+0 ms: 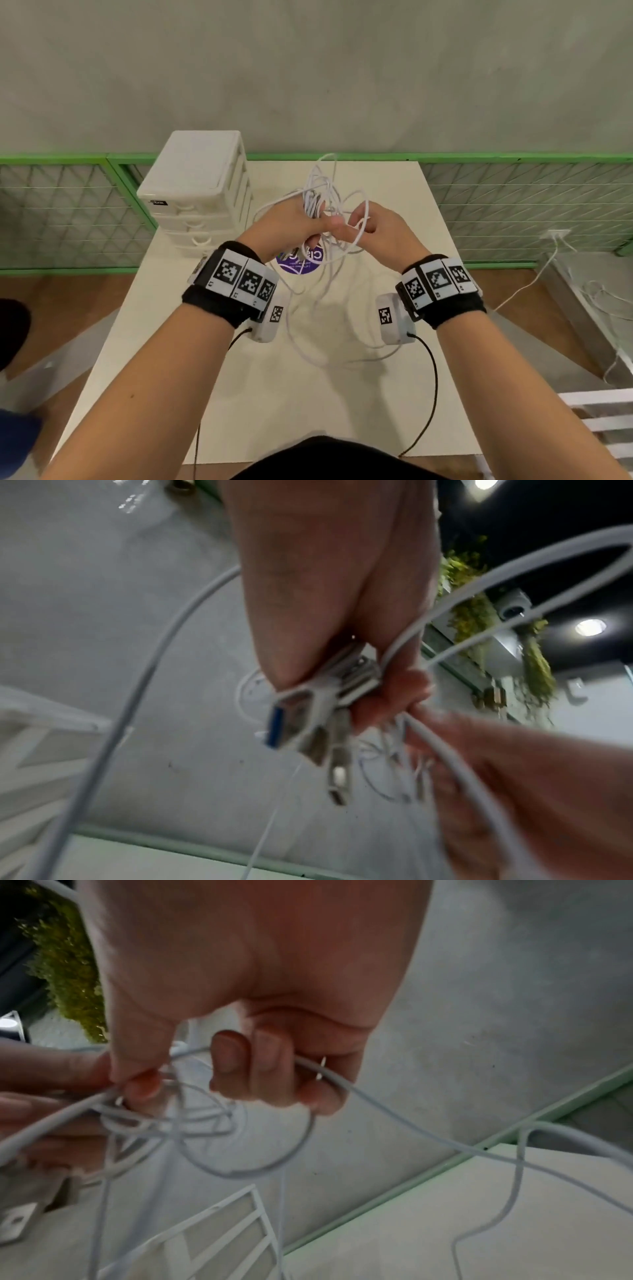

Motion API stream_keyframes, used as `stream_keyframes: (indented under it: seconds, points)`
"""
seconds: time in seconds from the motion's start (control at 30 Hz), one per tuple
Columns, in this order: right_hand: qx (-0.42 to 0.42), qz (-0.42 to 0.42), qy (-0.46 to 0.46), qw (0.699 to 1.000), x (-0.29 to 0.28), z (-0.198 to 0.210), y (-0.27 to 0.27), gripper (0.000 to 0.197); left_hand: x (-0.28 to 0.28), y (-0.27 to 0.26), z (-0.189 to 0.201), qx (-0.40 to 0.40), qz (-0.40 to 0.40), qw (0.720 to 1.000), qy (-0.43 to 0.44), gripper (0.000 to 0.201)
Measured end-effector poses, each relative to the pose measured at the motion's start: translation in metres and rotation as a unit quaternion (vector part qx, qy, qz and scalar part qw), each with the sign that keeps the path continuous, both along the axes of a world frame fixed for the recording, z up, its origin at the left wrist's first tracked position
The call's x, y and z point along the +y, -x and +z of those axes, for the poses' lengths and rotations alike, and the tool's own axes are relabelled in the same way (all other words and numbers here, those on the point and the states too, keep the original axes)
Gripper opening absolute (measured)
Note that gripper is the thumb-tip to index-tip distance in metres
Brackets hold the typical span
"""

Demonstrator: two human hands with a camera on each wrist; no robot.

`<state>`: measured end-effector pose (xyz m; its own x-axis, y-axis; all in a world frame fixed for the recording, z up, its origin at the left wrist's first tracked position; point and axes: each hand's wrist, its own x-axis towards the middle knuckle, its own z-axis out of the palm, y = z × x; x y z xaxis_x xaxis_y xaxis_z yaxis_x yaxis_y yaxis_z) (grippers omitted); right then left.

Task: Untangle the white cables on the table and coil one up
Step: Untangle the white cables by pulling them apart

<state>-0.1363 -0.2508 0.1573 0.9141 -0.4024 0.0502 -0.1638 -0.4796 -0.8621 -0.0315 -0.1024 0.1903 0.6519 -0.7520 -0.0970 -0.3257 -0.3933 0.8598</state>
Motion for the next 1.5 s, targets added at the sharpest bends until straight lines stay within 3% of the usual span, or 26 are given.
stream_keyframes:
  seconds: [0.07,0.13,0.27,0.37,0.47,0.53,0.67,0.73,0.83,1.0,1.2,1.3,1.4,1.5]
  points:
    - [0.022,0.004,0.009,1.000,-0.011,-0.012,0.007,0.027,0.010,-0.011,0.005,-0.007,0.076,0.996,0.038,0.031]
    - [0.064,-0.019,0.041,0.997,-0.029,-0.033,0.020,0.022,0.026,-0.032,0.010,0.023,0.192,0.975,0.112,0.031]
    - [0.128,-0.075,0.038,0.988,-0.050,-0.076,0.041,0.020,0.055,-0.063,0.028,0.037,0.397,0.889,0.226,0.021]
    - [0.118,-0.090,-0.013,0.989,-0.048,-0.084,0.037,0.014,0.057,-0.075,0.028,0.041,0.439,0.855,0.271,0.014]
    - [0.064,-0.134,-0.105,0.983,-0.044,-0.070,0.029,0.014,0.054,-0.076,0.018,0.030,0.459,0.861,0.215,0.028]
    - [0.026,-0.147,-0.044,0.988,-0.042,-0.051,0.021,0.018,0.051,-0.072,0.009,0.029,0.444,0.880,0.168,0.029]
    - [0.017,-0.043,0.098,0.994,-0.022,-0.009,-0.002,0.026,0.038,-0.054,-0.006,0.014,0.350,0.930,0.113,0.023]
    - [0.006,-0.028,0.103,0.994,-0.011,0.007,-0.011,0.027,0.032,-0.044,-0.008,0.033,0.313,0.942,0.118,0.024]
    - [-0.051,-0.069,0.081,0.993,-0.009,0.022,-0.018,0.027,0.030,-0.040,-0.015,0.059,0.269,0.952,0.132,0.034]
    - [0.084,-0.079,0.170,0.979,-0.034,0.000,-0.022,0.030,0.031,-0.044,-0.020,0.112,0.227,0.956,0.146,0.034]
    - [0.091,-0.186,0.103,0.973,-0.064,-0.049,-0.015,0.031,0.037,-0.045,-0.017,0.097,0.184,0.972,0.112,0.031]
    - [0.155,-0.169,0.109,0.967,-0.062,-0.059,-0.013,0.041,0.037,-0.046,-0.019,0.092,0.169,0.976,0.101,0.031]
    - [0.066,-0.146,0.093,0.983,-0.048,-0.052,-0.015,0.036,0.035,-0.046,-0.020,0.103,0.155,0.976,0.114,0.032]
    - [-0.033,-0.073,-0.075,0.994,-0.022,-0.026,-0.021,0.036,0.033,-0.043,-0.020,0.096,0.129,0.982,0.101,0.033]
